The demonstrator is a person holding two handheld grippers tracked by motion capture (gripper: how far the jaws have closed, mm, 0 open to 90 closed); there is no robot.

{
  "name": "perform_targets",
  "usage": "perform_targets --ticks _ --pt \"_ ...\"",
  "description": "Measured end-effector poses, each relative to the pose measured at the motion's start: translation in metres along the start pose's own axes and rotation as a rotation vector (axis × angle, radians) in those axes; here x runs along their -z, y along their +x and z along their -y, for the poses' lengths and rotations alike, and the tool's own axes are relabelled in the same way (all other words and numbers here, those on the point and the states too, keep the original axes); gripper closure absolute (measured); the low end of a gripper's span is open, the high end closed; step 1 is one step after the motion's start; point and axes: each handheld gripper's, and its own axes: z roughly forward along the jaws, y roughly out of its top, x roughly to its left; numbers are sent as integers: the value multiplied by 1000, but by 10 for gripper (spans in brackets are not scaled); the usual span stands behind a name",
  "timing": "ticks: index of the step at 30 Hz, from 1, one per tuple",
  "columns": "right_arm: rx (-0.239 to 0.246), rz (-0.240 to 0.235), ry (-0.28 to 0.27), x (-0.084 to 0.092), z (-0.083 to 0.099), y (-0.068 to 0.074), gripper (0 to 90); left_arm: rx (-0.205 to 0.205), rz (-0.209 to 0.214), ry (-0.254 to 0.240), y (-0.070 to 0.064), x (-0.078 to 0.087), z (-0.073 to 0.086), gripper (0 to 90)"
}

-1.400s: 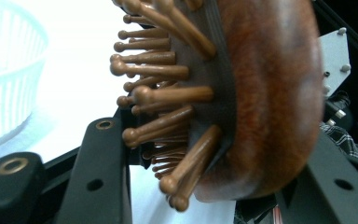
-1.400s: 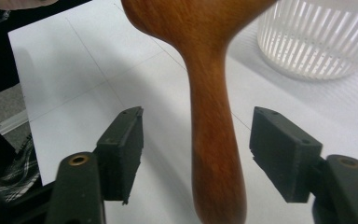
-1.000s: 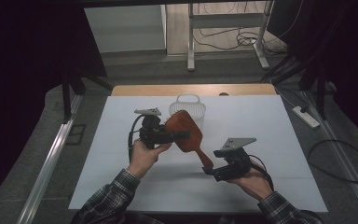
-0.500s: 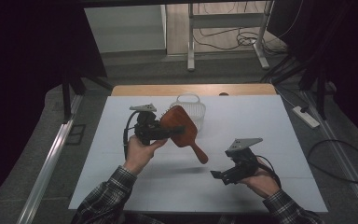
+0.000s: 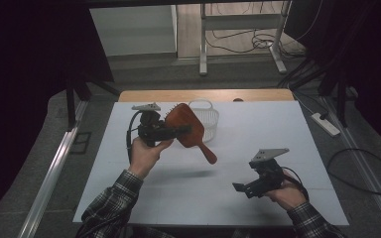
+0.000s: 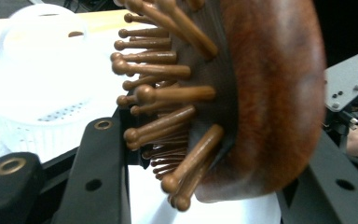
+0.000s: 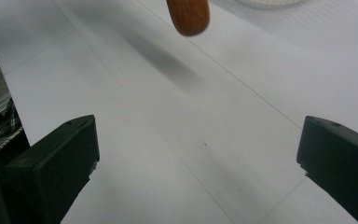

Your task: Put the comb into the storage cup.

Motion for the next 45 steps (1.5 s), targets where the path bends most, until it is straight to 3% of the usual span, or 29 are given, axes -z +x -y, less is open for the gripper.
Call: perform_targets --ticks 9,18,29,41,45 --pt "-13 30 -38 18 7 -5 0 28 -13 -39 9 7 -9 531" --pt "-36 85 -11 32 23 -12 0 59 -10 -70 16 14 -18 530" --pt "-100 147 -7 51 43 -19 0 55 -34 -94 16 25 -34 530" --pt "-154 215 22 66 59 -19 0 59 -47 -121 18 33 -49 531" --pt "-174 239 7 73 63 -19 0 57 -59 -127 19 34 -53 531"
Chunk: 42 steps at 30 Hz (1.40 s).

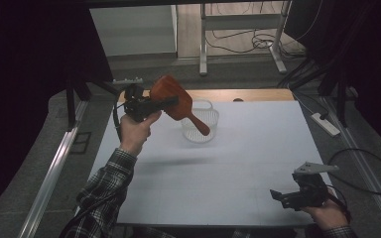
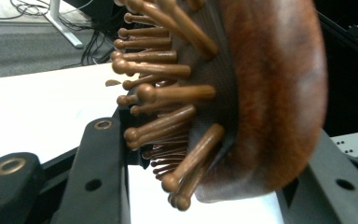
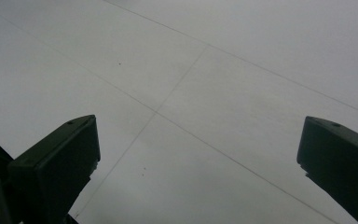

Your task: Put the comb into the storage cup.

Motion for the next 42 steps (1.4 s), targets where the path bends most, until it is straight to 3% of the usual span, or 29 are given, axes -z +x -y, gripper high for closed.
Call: perform_targets --ticks 12,19,26,42 --pt "-16 14 -5 7 4 0 0 16 -46 -26 7 -3 -10 531" --pt "-15 15 -6 7 5 0 0 30 -77 -32 15 -12 -14 531" --pt "-9 15 -2 7 5 1 0 40 -101 -26 22 -27 -11 531" --pt "8 12 10 6 4 2 0 38 -147 -24 29 -45 -3 531"
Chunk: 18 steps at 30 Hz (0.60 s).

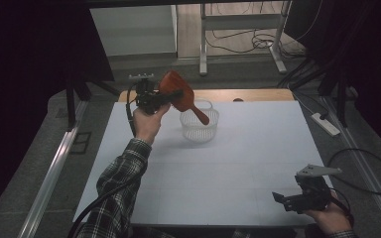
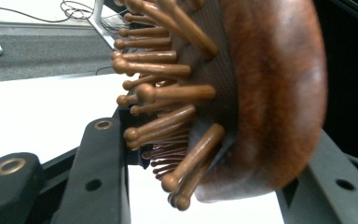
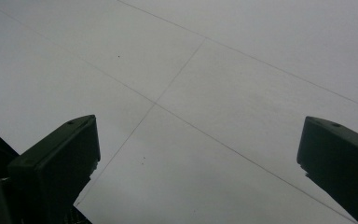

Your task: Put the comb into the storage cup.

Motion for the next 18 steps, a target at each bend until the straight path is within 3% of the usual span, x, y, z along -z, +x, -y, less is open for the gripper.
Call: perform_targets --ticks 18 --pt "6 -1 6 -1 0 1 0 -1 -28 23 2 -20 15 531"
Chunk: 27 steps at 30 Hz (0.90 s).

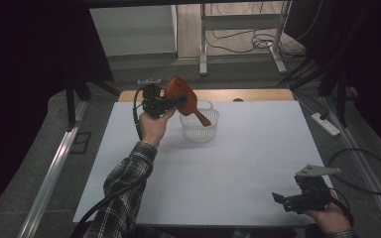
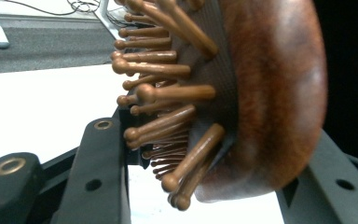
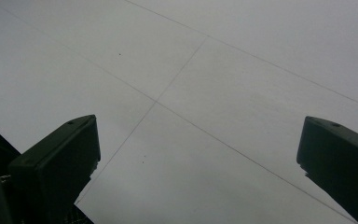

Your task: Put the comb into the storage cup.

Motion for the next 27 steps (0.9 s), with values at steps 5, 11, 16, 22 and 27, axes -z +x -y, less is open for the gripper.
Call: perform_targets --ticks 5,11,16,22,27 --pt "1 -2 2 0 0 0 0 -5 -6 5 -1 -6 4 531" --pt "7 -1 4 0 0 1 0 -11 -15 11 -3 -12 10 531" --pt "7 -3 6 0 0 1 0 -3 -23 16 -2 -17 15 530" --pt "8 -6 10 -1 0 1 0 11 -25 19 -1 -23 22 529" --pt "7 -6 12 -1 0 1 0 21 -27 8 -1 -26 27 529"
